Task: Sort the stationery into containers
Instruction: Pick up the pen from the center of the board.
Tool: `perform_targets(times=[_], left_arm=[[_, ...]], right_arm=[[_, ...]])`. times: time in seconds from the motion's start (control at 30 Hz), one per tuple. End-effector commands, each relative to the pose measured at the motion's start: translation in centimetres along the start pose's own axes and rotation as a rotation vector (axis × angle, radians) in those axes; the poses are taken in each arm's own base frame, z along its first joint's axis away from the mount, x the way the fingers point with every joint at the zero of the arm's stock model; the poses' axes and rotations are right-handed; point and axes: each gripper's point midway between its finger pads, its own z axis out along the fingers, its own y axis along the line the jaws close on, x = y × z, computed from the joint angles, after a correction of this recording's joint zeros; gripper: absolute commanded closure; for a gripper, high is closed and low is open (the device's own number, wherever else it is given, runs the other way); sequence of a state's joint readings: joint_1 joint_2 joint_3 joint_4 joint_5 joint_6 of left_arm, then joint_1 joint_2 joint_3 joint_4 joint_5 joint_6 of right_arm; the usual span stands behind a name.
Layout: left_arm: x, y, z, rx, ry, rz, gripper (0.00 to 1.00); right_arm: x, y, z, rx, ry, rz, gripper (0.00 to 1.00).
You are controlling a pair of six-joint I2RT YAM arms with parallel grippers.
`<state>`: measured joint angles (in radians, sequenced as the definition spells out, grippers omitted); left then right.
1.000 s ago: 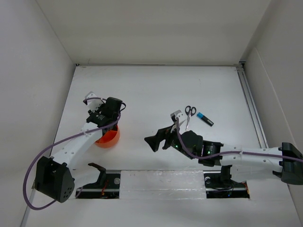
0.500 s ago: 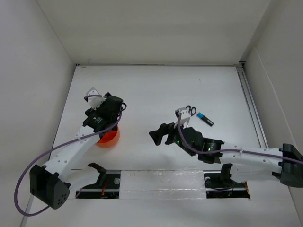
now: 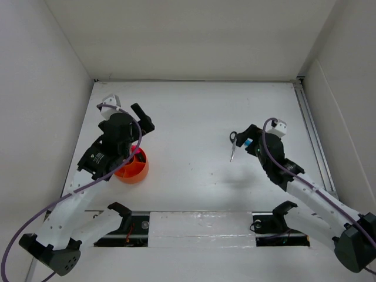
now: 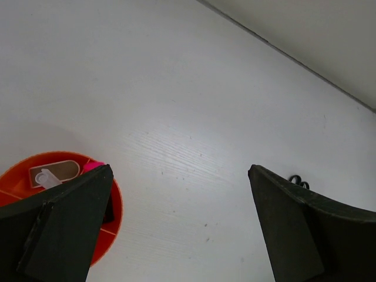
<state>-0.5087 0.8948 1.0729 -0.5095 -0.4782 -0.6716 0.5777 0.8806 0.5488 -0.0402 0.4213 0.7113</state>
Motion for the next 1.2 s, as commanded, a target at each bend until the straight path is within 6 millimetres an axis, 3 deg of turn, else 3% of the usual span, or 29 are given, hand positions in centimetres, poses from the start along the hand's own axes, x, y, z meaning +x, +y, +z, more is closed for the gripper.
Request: perform_targets(times=[0.0,0.03,0.07,0.13,0.23,0.27,0.5,0.57,0.63,0.7,0.9,0.97,1.07,1.17], left_arm=[[0.0,-0.9,-1.7,0.095,0.055,0.143,0.00],[-0.4,-0.8,-2.1,0.106,0.041,0.147,0.00],[0.1,-0.3,-2.1,0.107,0.039,0.159,0.00],[0.9,-0.3,-2.4,0.145,0.051,0.183,0.00],[2.3,0.1,-2.5,0.188,0.056,0.197,0.00],[2.7,0.2,-2.5,0.200,0.061,0.196,0.00],[2.7,-0.7,-3.1,0.265,0.063,0.205,0.00],[2.7,-0.7,-3.1,0.265,0.063,0.205,0.00],[2.3,-0.7,-3.6,0.278,0.044,0.196,0.00],[1.9,-0.8,-3.9,0.290,0.028,0.187,0.00],[2.2,-0.9,-4.1,0.306,0.037,0.198,0.00],[2.2,-0.9,-4.1,0.307,0.037,0.198,0.00],[2.2,-0.9,-4.1,0.307,0.037,0.198,0.00],[2.1,-0.9,-4.3,0.311,0.030,0.194,0.00]], right_arm=[[0.4,-3.9,1.4,0.123,0.051,-0.027,0.00],[-0.4,-6.0,2.1,0.185,0.040,0.000,0.00],[0.1,-7.4,2.7,0.224,0.069,0.008,0.00],[-0.6,-9.3,3.8,0.250,0.075,0.015,0.00],[-0.3,-10.7,5.2,0.280,0.133,-0.043,0.00],[-1.1,-10.5,5.6,0.281,0.123,-0.051,0.00],[-0.5,-11.0,7.5,0.273,0.248,-0.083,0.00],[1.6,-11.9,7.8,0.291,0.347,-0.083,0.00],[2.2,-11.5,8.3,0.267,0.401,-0.091,0.00],[3.3,-11.8,7.7,0.305,0.446,-0.128,0.00],[3.8,-13.2,6.1,0.358,0.533,-0.190,0.00],[3.5,-12.6,6.3,0.333,0.530,-0.193,0.02],[3.7,-13.4,6.7,0.377,0.555,-0.204,0.03],[5.8,-14.4,7.1,0.423,0.643,-0.220,0.06]])
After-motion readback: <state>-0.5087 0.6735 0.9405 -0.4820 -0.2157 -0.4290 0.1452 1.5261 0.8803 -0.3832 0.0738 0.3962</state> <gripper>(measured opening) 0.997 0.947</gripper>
